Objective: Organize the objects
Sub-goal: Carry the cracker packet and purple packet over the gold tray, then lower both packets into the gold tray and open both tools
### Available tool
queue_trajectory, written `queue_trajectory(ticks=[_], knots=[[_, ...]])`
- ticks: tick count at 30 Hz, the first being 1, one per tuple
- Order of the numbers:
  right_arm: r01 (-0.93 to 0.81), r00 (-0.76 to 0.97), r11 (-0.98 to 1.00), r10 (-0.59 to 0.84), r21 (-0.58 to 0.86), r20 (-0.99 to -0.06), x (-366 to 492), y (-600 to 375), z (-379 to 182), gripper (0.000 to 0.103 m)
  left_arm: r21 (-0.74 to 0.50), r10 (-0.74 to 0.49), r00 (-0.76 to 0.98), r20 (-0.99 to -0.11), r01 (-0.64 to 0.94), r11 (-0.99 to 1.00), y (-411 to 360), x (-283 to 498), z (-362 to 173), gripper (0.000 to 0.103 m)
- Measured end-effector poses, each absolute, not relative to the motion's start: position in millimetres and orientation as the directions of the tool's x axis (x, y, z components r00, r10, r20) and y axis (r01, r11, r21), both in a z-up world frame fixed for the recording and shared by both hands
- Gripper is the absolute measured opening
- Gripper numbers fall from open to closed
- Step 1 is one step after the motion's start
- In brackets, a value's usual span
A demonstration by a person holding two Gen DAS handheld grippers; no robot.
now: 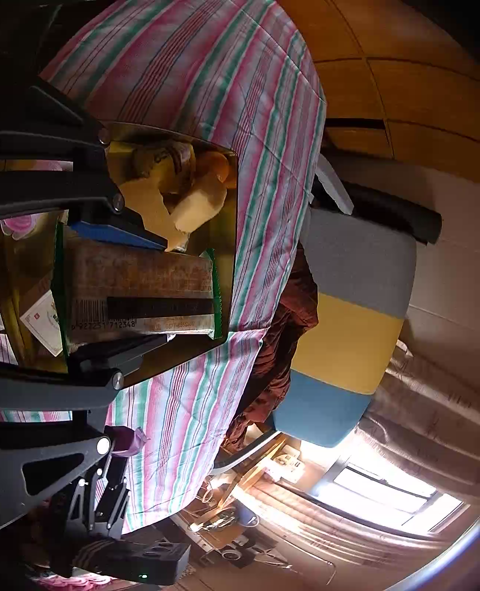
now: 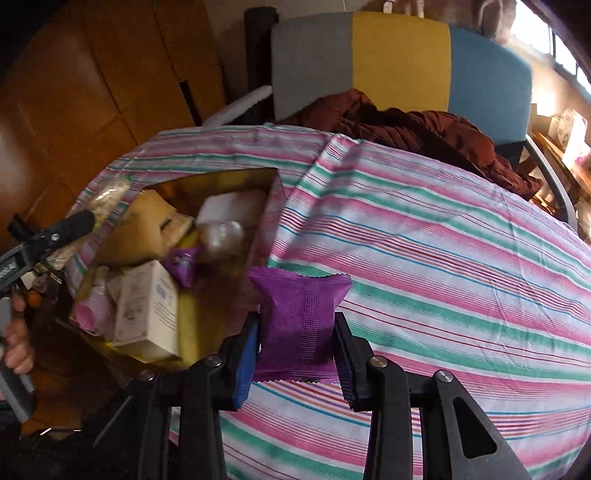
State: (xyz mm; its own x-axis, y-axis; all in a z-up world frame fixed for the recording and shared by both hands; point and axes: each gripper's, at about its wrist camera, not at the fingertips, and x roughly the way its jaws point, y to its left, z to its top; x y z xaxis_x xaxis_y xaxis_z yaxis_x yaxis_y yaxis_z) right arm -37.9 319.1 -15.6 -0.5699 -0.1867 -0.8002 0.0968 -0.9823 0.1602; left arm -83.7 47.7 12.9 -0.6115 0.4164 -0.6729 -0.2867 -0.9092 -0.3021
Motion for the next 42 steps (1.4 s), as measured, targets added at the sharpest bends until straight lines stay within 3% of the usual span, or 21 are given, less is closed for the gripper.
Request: queue_trajectory(ticks=[7,16,31,33,42], knots=[[0.159,-0.574,-0.97,-0.241,0.182,-0.783,-42,260,-23,0.038,-0.382,0.45,-0.585,-0.675,-0.244,-0.891,27,-93,7,0.043],[0.137,-0.544,-0.975,-0.224,0.177,-0.809,-51,246,-43,0.038,-0.363,0.491,-0.539,-0.684,-0.332,-0.871,78,-106,-1,0.043],[0.111,-0.53,-0.978,-0.207,0.175,-0.823,-61,245,-55,0.042,-0.385,0.471,-0.441,-0.764,-0.274,-0.881,101,-138,-39,0.045],[0.102,-0.527,-0.98,-0.2,0.173,-0.826,-62,246,-56,0.047,-0.37,0.459,-0.453,-0.764,-0.275,-0.887,99,-135,-39,0.046],[0.102,-0.53,-0.979,-0.202,0.175,-0.824,-59,244,-56,0.047,-0.262,0.386,-0.541,-0.748,-0.293,-0.919,90,-113,-25,0.045]])
